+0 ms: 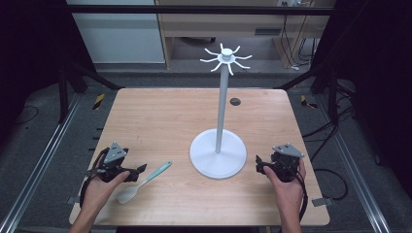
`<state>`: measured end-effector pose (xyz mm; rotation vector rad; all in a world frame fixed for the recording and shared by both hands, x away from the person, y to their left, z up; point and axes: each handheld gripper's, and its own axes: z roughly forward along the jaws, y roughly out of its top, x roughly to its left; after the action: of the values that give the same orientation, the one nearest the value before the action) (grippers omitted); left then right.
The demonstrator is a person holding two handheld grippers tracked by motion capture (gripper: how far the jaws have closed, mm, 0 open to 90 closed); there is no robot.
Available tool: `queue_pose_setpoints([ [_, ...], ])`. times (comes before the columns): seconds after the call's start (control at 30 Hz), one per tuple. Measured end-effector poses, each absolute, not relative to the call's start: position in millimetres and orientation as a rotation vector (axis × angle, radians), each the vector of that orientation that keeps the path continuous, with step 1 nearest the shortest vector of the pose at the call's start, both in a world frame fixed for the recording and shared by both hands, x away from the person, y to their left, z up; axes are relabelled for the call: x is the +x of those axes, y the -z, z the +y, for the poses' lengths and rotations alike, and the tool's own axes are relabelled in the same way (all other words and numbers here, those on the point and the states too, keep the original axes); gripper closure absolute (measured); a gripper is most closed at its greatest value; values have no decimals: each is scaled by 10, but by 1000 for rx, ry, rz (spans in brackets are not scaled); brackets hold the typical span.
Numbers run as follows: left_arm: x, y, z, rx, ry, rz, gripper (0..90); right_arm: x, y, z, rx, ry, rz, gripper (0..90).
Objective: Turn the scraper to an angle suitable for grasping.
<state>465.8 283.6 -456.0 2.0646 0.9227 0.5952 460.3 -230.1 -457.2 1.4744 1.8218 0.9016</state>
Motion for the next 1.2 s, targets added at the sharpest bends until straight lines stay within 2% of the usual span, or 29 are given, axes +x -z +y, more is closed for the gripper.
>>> queue_pose_setpoints([
  [0.2,4649,4539,2752,2073,-620,879,72,4659,4604,-2425,1534,-914,1789,94],
  [0.33,4631,4509,2696,2082,-626,861,123,4635,4601,-2420,1527,-907,1805,93],
  [0.43,4628,4487,2663,2106,-630,835,224,4630,4590,-2409,1515,-910,1804,96],
  [0.47,4638,4477,2647,2111,-622,828,224,4630,4590,-2409,1515,-910,1804,96],
  [0.5,4653,4467,2626,2109,-607,825,309,4632,4592,-2401,1509,-904,1808,100],
  [0.7,4794,4419,2432,2178,-590,811,579,4654,4614,-2375,1513,-871,1834,109],
  [0.97,5018,4572,2321,2269,-475,890,851,4696,4639,-2279,1490,-840,1899,118],
  [1.07,5030,4590,2301,2278,-442,892,900,4705,4643,-2244,1479,-836,1919,118],
  [1.2,5029,4648,2255,2327,-427,903,900,4698,4655,-2224,1474,-828,1937,118],
])
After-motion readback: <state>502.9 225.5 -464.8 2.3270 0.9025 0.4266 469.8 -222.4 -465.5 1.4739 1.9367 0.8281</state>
